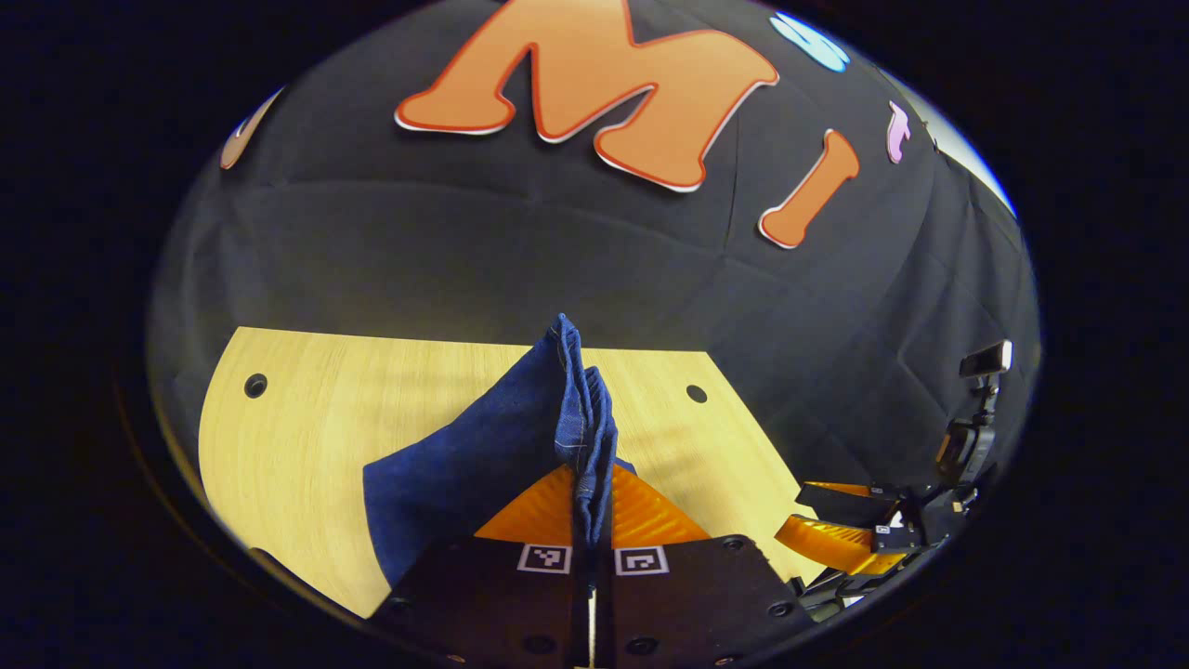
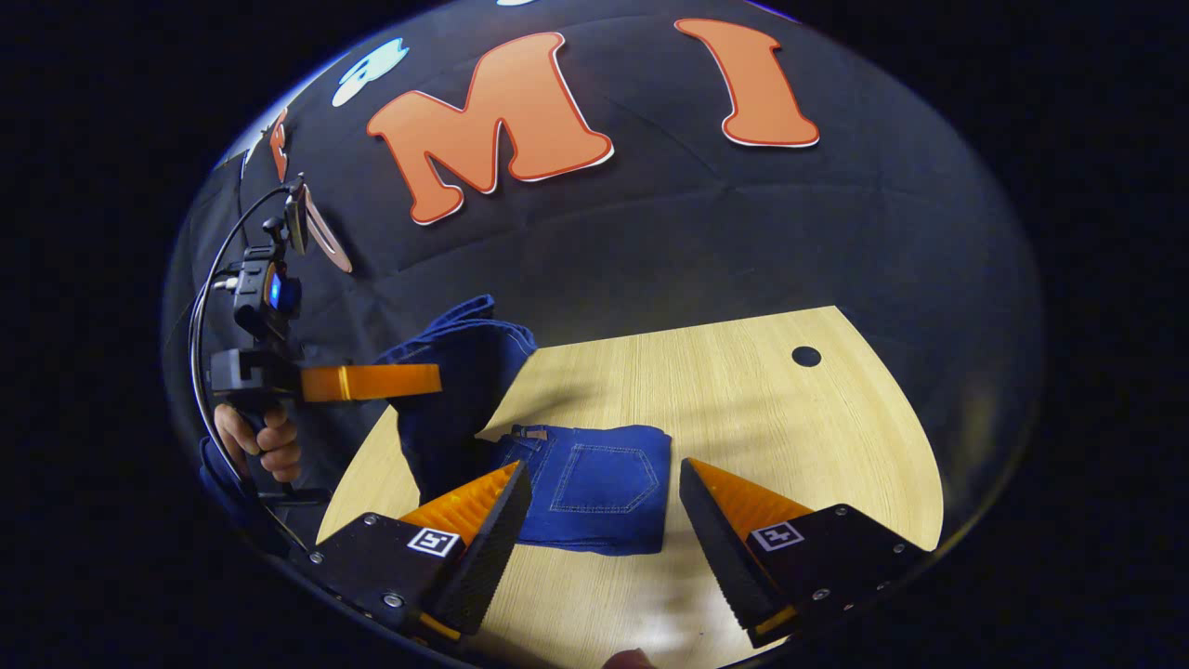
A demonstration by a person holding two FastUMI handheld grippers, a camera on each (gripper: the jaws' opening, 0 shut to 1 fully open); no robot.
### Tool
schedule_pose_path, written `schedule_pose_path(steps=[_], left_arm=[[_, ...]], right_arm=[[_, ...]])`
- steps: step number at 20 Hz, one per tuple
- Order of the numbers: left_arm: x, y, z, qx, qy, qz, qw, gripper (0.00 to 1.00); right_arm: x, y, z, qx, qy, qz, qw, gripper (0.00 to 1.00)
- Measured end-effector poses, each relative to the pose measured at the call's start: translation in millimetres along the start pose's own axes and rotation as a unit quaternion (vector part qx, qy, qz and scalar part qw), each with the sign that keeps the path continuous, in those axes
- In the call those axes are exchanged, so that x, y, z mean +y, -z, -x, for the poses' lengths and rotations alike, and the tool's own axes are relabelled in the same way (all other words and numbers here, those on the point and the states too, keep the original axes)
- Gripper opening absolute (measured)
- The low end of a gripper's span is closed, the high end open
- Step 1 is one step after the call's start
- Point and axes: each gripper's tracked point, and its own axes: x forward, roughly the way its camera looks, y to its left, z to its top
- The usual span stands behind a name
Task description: Grasp the waist and the cuffs of the jeans and fold them to make the two legs overlap; first hold the waist and fold one-third of the jeans toward the cuffs, then hold the cuffs and fold the remaining one-third in the same direction to finish folding.
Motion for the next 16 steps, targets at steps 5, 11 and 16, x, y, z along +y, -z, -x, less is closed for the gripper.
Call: schedule_pose_path(steps=[5, 11, 16], left_arm=[[-54, 37, -34, 0.051, 0.018, -0.061, 0.997, 0.24], [-60, 3, 9, -0.014, 0.001, -0.108, 0.994, 0.92], [-35, -34, 58, -0.102, -0.070, -0.127, 0.984, 0.94]], right_arm=[[-10, -2, 3, -0.005, 0.000, 0.003, 1.000, 0.98], [-19, -24, 11, -0.041, 0.010, 0.013, 0.999, 0.98], [-10, -63, 32, -0.115, 0.048, 0.086, 0.988, 0.98]])
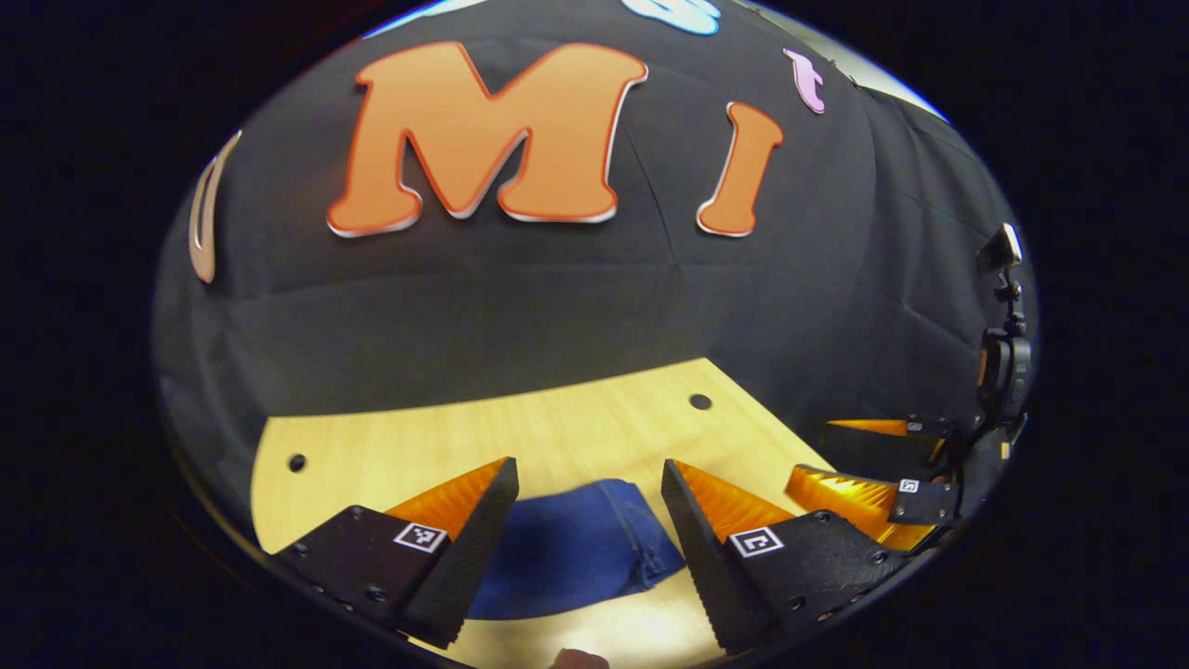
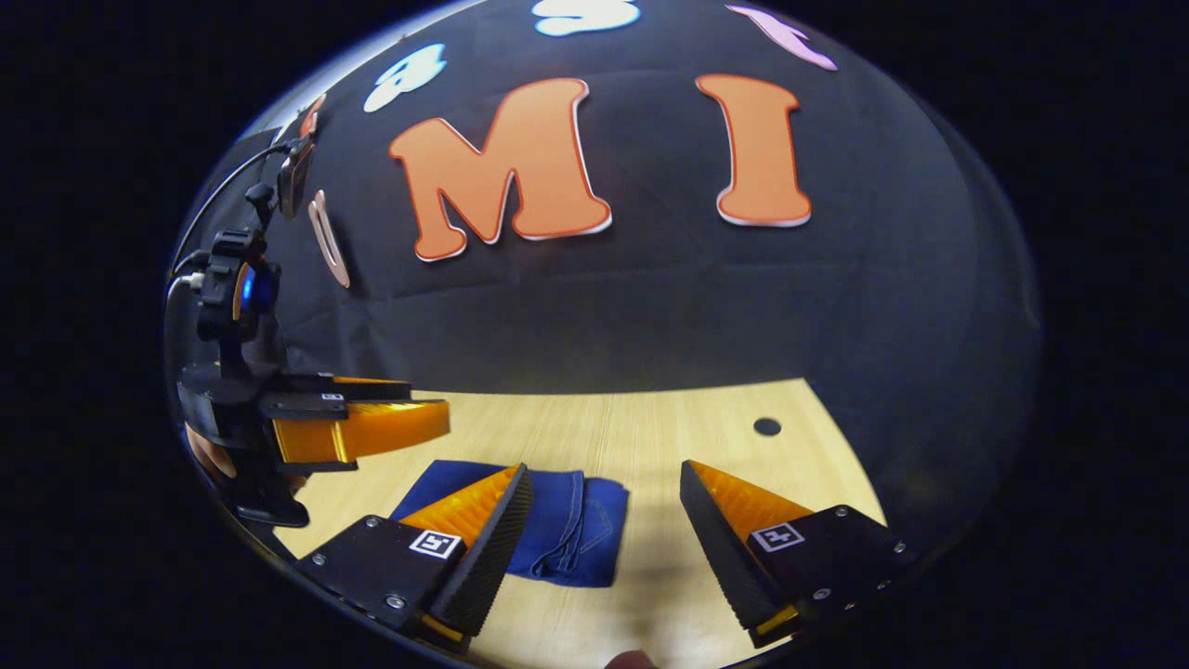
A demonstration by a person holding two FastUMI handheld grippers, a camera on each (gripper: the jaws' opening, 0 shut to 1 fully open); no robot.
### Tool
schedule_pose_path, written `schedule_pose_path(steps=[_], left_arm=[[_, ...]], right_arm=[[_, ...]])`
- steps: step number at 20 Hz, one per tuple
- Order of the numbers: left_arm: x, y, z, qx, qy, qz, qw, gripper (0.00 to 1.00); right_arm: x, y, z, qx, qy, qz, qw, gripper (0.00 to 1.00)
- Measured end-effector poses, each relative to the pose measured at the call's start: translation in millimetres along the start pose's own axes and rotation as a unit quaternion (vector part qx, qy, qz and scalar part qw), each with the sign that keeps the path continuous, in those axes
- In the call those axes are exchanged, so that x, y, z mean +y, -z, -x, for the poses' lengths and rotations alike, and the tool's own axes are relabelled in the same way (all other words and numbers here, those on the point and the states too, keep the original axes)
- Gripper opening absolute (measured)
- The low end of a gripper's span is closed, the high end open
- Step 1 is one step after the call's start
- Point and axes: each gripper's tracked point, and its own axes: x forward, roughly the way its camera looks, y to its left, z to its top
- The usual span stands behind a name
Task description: Grasp the waist and the cuffs of the jeans and fold them to make the two legs overlap; first hold the waist and fold one-third of the jeans toward the cuffs, then hold the cuffs and fold the remaining one-third in the same direction to finish folding.
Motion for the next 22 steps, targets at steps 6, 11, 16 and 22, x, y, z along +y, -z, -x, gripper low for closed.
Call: schedule_pose_path(steps=[6, 11, 16, 22], left_arm=[[45, -38, 70, -0.111, -0.086, -0.009, 0.990, 0.94], [48, -64, 133, -0.193, -0.123, -0.035, 0.973, 0.89], [55, -44, 164, -0.216, -0.160, -0.027, 0.963, 1.00], [76, -21, 202, -0.249, -0.215, -0.040, 0.943, 1.00]], right_arm=[[30, -63, 36, -0.121, 0.023, 0.084, 0.989, 0.98], [72, -94, 69, -0.195, 0.017, 0.121, 0.973, 0.98], [109, -97, 88, -0.223, -0.021, 0.117, 0.968, 0.99], [125, -75, 98, -0.213, -0.040, 0.100, 0.971, 0.98]])
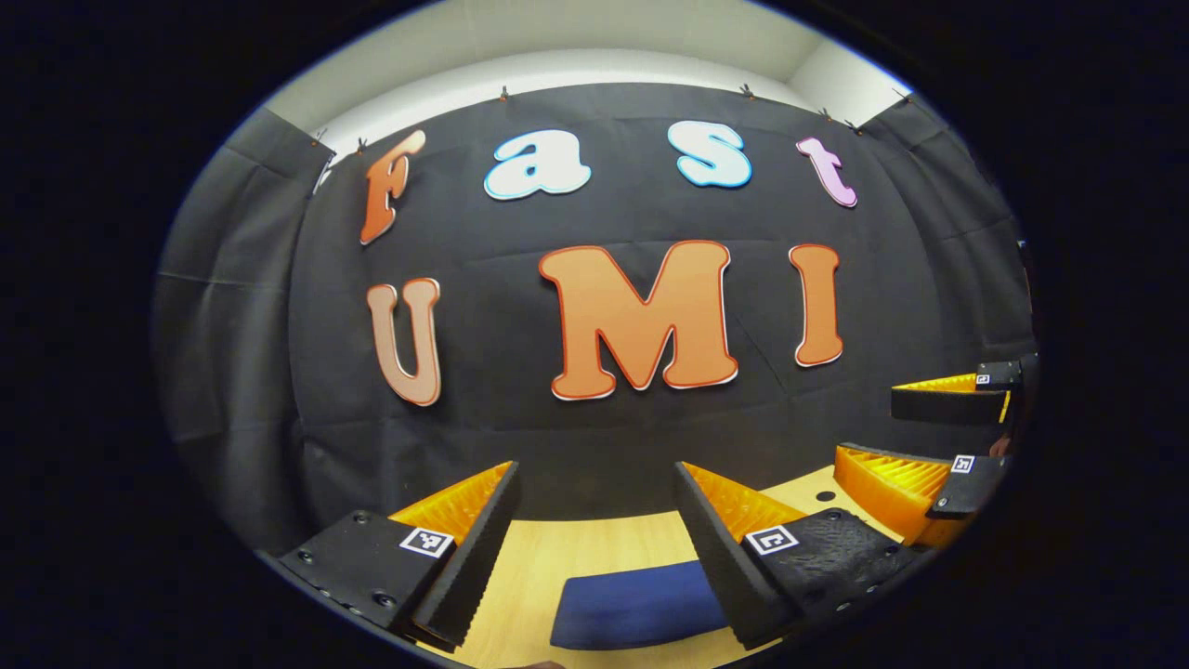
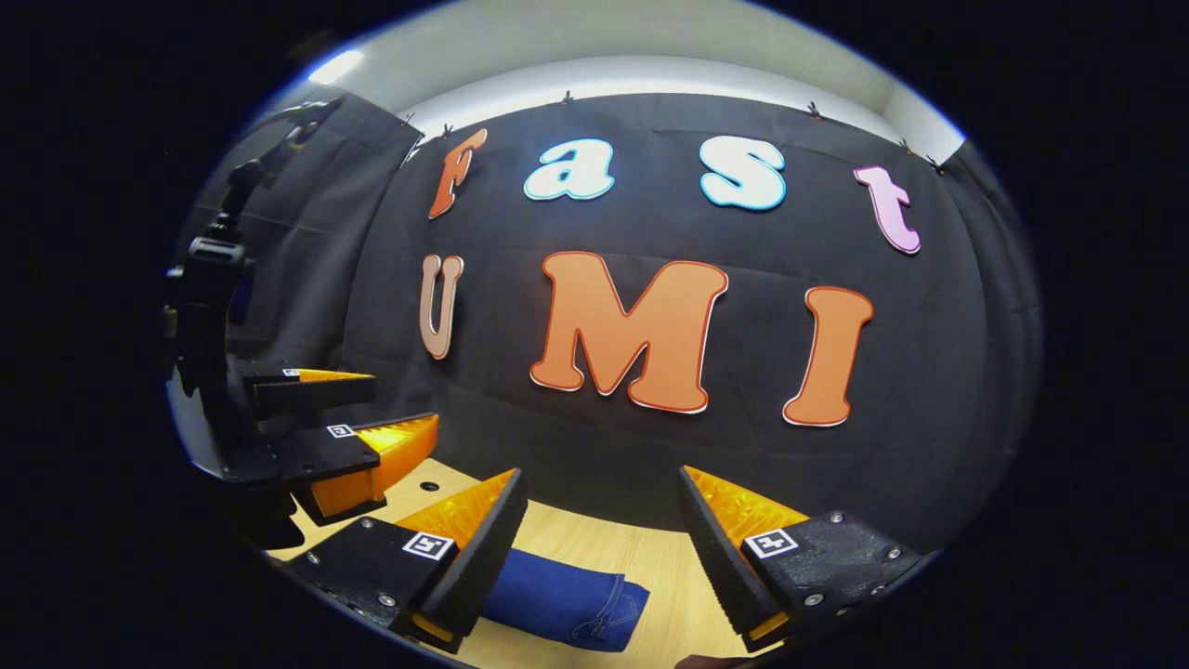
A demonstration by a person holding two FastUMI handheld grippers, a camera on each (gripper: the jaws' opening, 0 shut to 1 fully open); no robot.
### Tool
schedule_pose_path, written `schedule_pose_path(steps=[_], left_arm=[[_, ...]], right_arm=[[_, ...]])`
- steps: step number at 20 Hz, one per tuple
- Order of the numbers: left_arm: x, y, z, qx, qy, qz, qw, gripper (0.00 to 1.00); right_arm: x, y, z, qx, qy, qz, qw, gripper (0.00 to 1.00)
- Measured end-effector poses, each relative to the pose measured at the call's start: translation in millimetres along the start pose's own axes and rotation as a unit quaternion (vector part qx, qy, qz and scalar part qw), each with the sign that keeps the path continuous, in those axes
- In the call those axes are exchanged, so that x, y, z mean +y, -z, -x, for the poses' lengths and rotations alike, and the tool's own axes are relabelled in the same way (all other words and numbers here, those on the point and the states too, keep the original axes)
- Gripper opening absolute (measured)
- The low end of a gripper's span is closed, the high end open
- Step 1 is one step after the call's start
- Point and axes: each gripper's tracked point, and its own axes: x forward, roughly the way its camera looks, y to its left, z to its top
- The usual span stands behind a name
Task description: Grasp the waist and the cuffs of the jeans and fold them to make the two legs overlap; first hold the waist and fold one-third of the jeans toward the cuffs, then hold the cuffs and fold the remaining one-third in the same direction to finish folding.
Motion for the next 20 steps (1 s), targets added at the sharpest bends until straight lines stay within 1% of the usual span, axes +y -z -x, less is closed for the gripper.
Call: schedule_pose_path(steps=[1, 2, 4, 5, 6, 9, 11, 14, 15, 16, 17, 18, 20], left_arm=[[5, 6, 3, -0.001, -0.011, -0.008, 1.000, 1.00], [5, 12, 8, 0.000, -0.014, -0.010, 1.000, 1.00], [0, 17, 18, -0.002, -0.012, -0.003, 1.000, 1.00], [-1, 20, 21, -0.003, -0.009, 0.002, 1.000, 0.98], [-3, 23, 24, -0.002, -0.009, 0.002, 1.000, 1.00], [-5, 29, 31, -0.003, -0.006, 0.002, 1.000, 1.00], [-6, 35, 37, 0.000, -0.004, 0.006, 1.000, 1.00], [0, 39, 38, 0.012, -0.012, 0.006, 1.000, 1.00], [1, 42, 36, 0.017, -0.017, 0.002, 1.000, 0.98], [1, 45, 38, 0.024, -0.017, 0.002, 1.000, 0.98], [-1, 48, 40, 0.028, -0.016, 0.004, 0.999, 1.00], [-2, 50, 40, 0.030, -0.016, 0.005, 0.999, 0.98], [-2, 52, 44, 0.031, -0.018, 0.003, 0.999, 0.99]], right_arm=[[4, 4, 1, 0.003, -0.004, -0.007, 1.000, 0.98], [5, 6, 3, 0.002, -0.003, -0.008, 1.000, 0.98], [8, 7, 7, -0.004, -0.004, -0.006, 1.000, 0.98], [13, 8, 9, -0.007, -0.012, -0.006, 1.000, 0.98], [18, 10, 10, -0.006, -0.016, -0.005, 1.000, 0.98], [24, 16, 15, -0.007, -0.023, -0.012, 1.000, 0.96], [23, 20, 20, -0.003, -0.019, -0.023, 1.000, 0.96], [17, 25, 20, 0.007, -0.016, -0.038, 0.999, 0.97], [14, 26, 23, 0.010, -0.012, -0.041, 0.999, 0.98], [9, 27, 24, 0.011, -0.005, -0.045, 0.999, 0.98], [6, 28, 24, 0.012, -0.003, -0.048, 0.999, 0.98], [6, 29, 25, 0.012, -0.003, -0.049, 0.999, 0.98], [5, 33, 25, 0.016, -0.001, -0.046, 0.999, 0.97]])
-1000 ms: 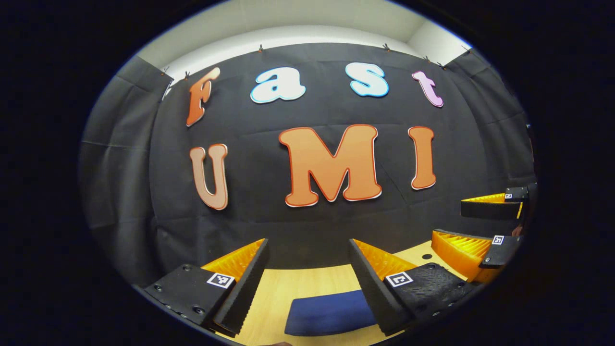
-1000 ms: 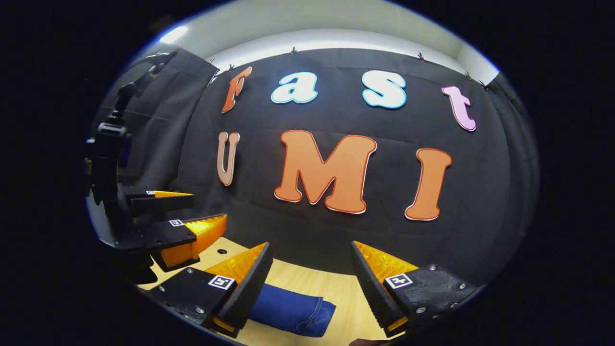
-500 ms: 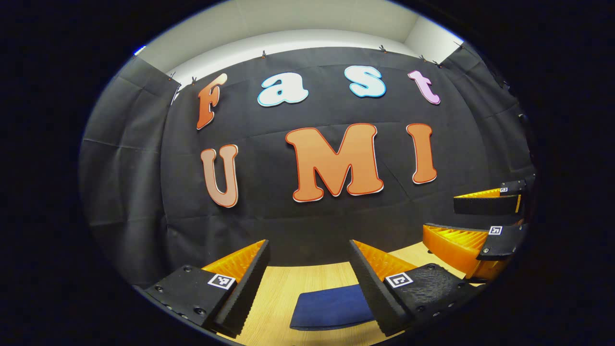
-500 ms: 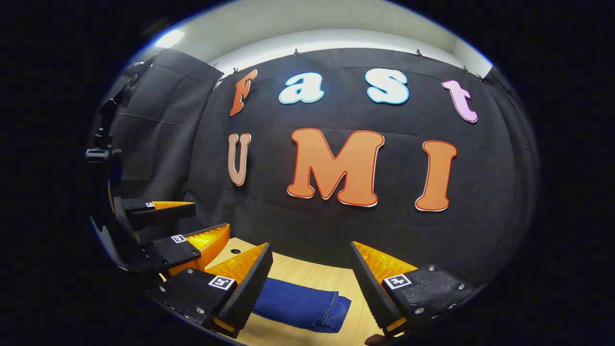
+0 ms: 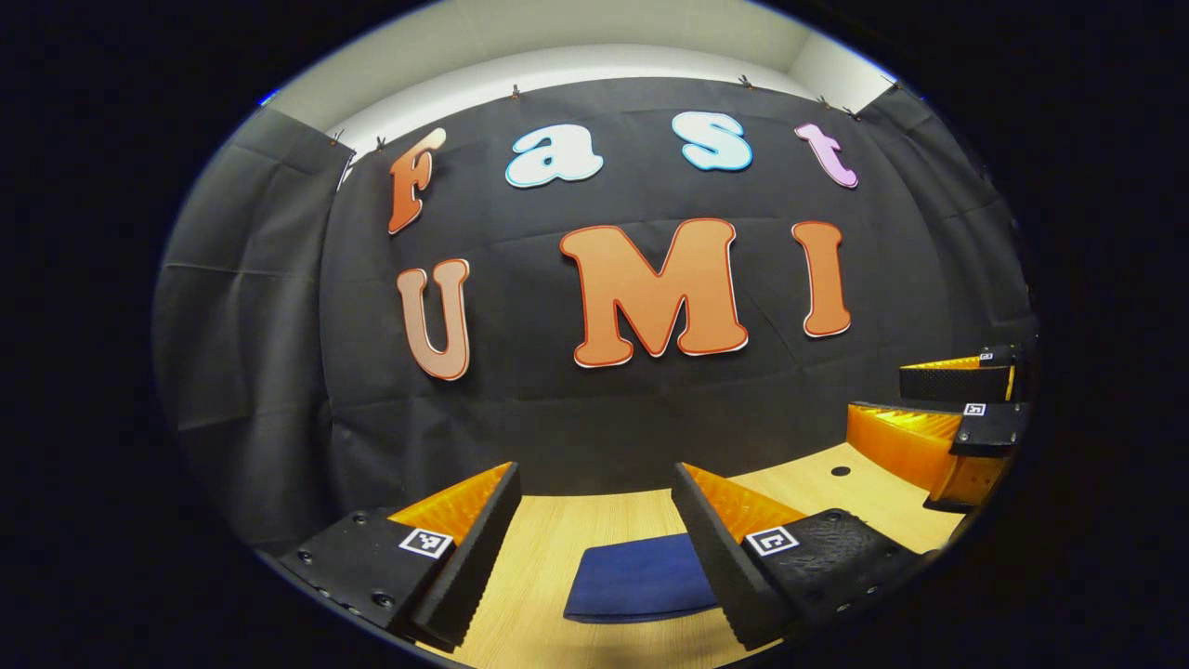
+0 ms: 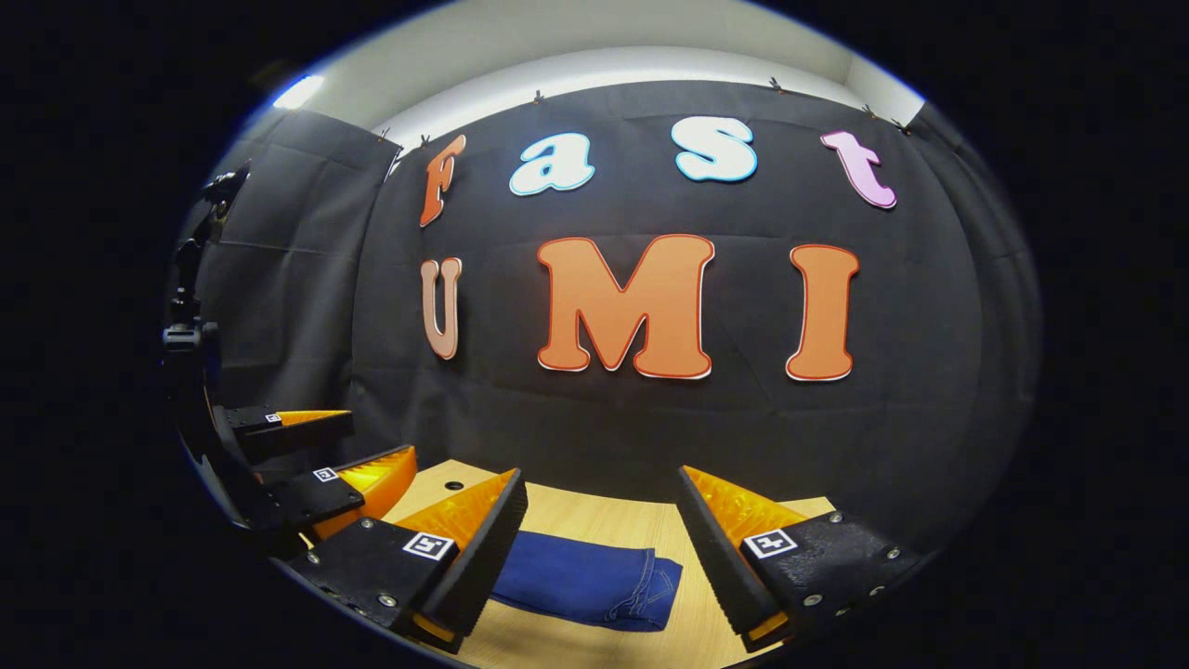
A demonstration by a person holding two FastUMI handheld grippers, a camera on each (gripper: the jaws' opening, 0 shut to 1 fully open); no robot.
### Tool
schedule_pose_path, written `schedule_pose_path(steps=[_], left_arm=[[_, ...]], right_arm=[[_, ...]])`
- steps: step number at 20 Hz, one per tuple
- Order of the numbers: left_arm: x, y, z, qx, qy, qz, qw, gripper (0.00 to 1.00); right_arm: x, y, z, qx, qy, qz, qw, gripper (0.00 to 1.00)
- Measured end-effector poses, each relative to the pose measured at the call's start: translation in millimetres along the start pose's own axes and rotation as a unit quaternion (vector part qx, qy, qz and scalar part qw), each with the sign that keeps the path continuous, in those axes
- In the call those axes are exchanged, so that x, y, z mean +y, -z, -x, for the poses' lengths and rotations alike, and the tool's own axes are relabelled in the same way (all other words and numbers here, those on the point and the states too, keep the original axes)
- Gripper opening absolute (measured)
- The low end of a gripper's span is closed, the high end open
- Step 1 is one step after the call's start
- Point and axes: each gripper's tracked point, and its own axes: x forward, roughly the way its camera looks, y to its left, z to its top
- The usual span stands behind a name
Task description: Grasp the waist and the cuffs of the jeans and fold them to make the two legs overlap; first hold the waist and fold one-third of the jeans toward the cuffs, then hold the cuffs and fold the remaining one-third in the same direction to finish folding.
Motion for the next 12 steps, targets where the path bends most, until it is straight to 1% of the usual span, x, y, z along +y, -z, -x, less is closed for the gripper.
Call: schedule_pose_path(steps=[3, 6, 7, 9, 12], left_arm=[[-1, -2, 2, -0.005, -0.002, 0.004, 1.000, 0.99], [2, -2, 8, -0.007, -0.001, 0.015, 1.000, 0.99], [4, 1, 9, -0.006, -0.001, 0.017, 1.000, 1.00], [9, 4, 11, -0.002, 0.001, 0.017, 1.000, 0.99], [26, 0, 11, -0.009, 0.005, 0.019, 1.000, 0.99]], right_arm=[[1, 3, 2, 0.007, -0.002, -0.002, 1.000, 0.98], [2, 3, 1, 0.003, -0.004, -0.001, 1.000, 0.98], [3, 2, 1, 0.002, -0.004, -0.001, 1.000, 0.98], [2, 1, -1, 0.002, 0.000, -0.002, 1.000, 0.98], [5, -15, 1, -0.021, 0.010, -0.007, 1.000, 0.98]])
